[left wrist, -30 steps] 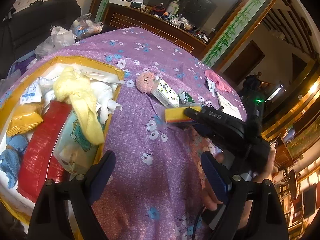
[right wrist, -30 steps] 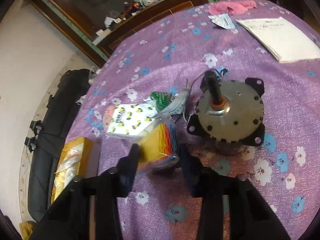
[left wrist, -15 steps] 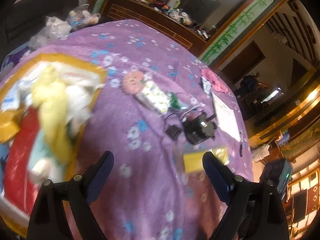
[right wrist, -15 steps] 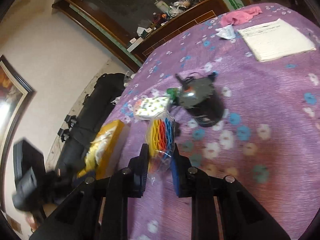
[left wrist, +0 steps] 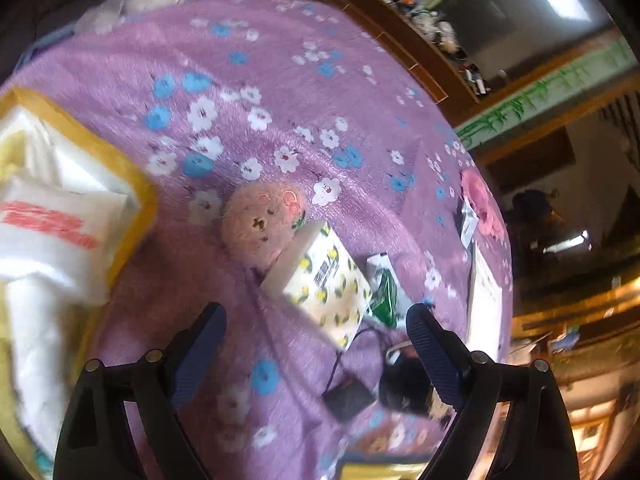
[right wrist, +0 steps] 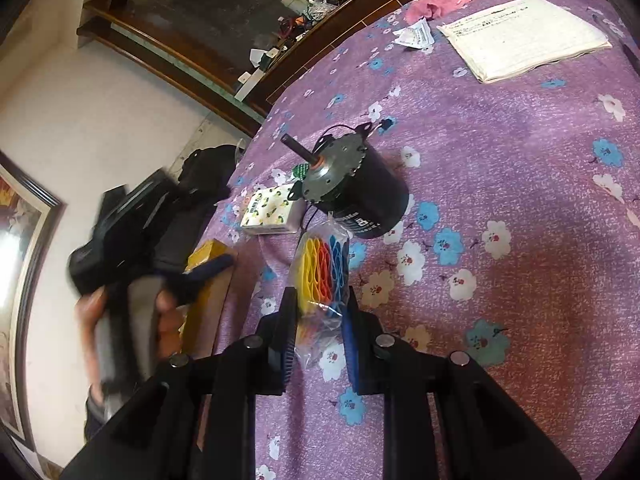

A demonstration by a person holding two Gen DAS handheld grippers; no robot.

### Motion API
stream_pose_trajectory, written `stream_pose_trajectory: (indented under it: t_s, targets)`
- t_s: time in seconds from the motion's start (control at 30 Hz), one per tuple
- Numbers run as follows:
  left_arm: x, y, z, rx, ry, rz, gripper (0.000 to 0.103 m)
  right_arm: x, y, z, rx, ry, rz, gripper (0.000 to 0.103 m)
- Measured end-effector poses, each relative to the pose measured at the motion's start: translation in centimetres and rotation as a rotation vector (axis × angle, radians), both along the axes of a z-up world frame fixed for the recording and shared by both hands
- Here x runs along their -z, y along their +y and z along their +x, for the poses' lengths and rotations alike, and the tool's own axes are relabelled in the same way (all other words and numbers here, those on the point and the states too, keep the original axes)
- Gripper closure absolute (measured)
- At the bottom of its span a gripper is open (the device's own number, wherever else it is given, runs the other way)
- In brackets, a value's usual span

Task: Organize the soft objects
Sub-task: 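Grasp the lemon-print tissue pack with left while right holds the rainbow bag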

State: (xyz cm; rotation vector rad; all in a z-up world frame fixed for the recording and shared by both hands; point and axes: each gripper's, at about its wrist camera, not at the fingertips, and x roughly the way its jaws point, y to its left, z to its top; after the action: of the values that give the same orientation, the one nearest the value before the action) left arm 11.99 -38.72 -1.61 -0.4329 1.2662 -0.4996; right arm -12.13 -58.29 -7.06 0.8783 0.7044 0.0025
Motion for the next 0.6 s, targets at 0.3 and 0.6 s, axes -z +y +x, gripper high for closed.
stream_pose_trajectory:
  t_s: [0.3, 0.6]
  targets:
    - [1.0, -2.2, 1.2, 0.010, -0.006, 0.019, 0.026, 0.6, -0.1, -0.3, -0.023, -0.005, 0.070, 0.083]
    - [2.2, -2.7, 2.0, -0.016, 0.043, -0.009, 0.028, 0.5, 0.4, -0.1, -0.036, -0.002, 0.068, 0.083]
